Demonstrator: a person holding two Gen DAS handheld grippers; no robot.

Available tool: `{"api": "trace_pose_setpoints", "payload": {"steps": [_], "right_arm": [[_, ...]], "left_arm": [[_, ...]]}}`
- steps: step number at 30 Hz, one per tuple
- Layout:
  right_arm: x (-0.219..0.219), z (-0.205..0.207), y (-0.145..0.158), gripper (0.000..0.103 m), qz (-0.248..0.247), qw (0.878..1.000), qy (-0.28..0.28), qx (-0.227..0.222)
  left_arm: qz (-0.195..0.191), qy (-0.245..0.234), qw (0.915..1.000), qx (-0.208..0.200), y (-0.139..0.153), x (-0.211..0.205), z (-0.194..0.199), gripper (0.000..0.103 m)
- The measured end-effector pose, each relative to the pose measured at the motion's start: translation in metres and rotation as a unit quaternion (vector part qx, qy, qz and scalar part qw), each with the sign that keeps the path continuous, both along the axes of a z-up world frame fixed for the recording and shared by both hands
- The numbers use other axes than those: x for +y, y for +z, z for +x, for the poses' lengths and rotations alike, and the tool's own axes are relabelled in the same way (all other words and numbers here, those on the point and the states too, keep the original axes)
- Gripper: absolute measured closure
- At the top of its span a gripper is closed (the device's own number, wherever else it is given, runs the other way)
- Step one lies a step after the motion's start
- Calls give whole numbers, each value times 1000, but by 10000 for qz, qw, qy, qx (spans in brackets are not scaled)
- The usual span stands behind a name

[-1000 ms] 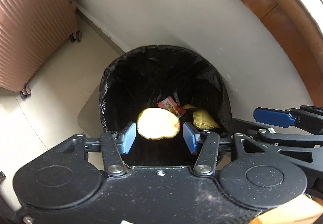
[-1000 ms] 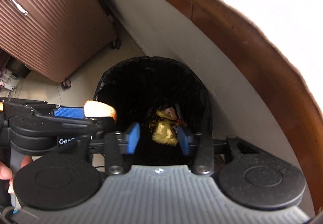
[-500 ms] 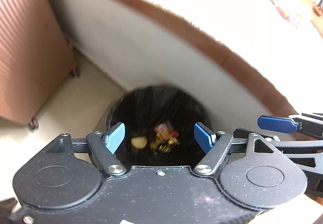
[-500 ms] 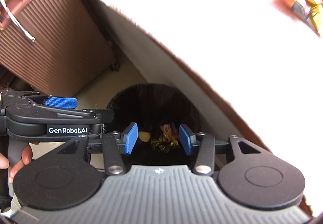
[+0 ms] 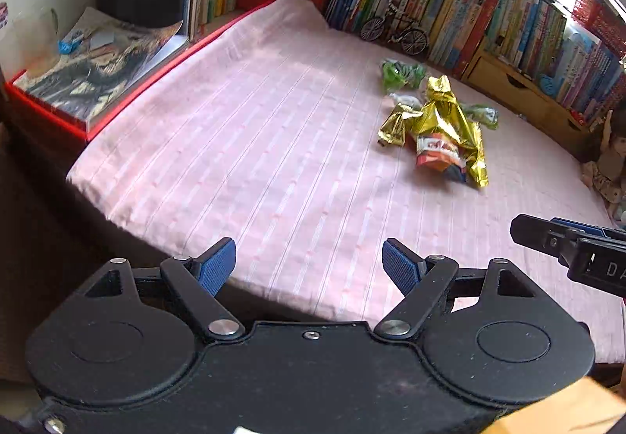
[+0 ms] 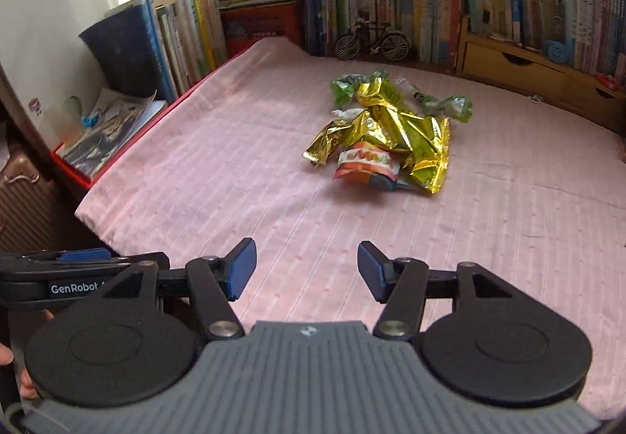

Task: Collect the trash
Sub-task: 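Return both tools to the pile on the bed, then lift the gold foil bag with the right tool while the left tool grasps the macaron packet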

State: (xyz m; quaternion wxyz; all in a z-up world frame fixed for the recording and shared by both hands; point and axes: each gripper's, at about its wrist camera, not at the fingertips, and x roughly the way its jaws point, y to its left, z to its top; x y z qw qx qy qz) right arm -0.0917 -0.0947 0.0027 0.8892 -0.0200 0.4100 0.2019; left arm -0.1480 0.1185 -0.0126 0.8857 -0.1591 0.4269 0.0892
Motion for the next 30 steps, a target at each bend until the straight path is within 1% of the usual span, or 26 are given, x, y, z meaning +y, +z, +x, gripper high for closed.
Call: {"api": "trace_pose_setpoints", "payload": {"steps": [2, 5, 8, 10, 13, 14, 15, 17, 18, 22, 25, 26, 27, 30], "right_arm": [[-9, 12, 7, 32, -4, 9997, -193, -120], [-17, 26, 10, 30, 57, 9985, -473, -274], [-30, 40, 12, 29, 114, 9967, -724, -348], [-38, 53, 7, 29, 115, 9956, -851, -365], [-49, 71, 1, 29, 102, 9944, -995, -339], [-54, 78, -1, 29, 106, 9940, -1041, -314], [-58, 85, -4, 29, 112, 9938, -1071, -284], [-65, 99, -10, 29, 128, 9936, -1109, -196], [-68, 107, -14, 29, 148, 9936, -1109, -133], [-81, 140, -31, 29, 279, 9939, -1052, 147], [-88, 161, -44, 25, 430, 9940, -949, 340], [-90, 168, -48, 24, 480, 9939, -910, 400], [-92, 176, -54, 23, 530, 9937, -858, 479], [-92, 195, -69, 20, 650, 9929, -751, 662]], "left_arm": [[-33, -117, 9999, -114, 13, 1, 10, 23], [54, -320, 9992, -218, 27, -11, 28, 23], [124, -492, 9985, -208, 30, -20, 43, 25], [110, -558, 9982, -196, 26, -25, 55, 26], [62, -585, 9982, -116, 21, -34, 78, 35], [17, -583, 9983, -95, 19, -38, 86, 40], [-50, -581, 9983, -85, 16, -41, 95, 49], [-120, -630, 9979, -55, 12, -51, 112, 56], [-129, -669, 9977, -47, 9, -57, 120, 57], [-161, -783, 9968, 23, -7, -84, 149, 57], [-83, -705, 9974, 120, -21, -99, 170, 49], [-65, -639, 9978, 155, -25, -103, 175, 41], [-35, -528, 9984, 198, -30, -107, 181, 36], [-69, -350, 9988, 323, -42, -111, 195, 36]]}}
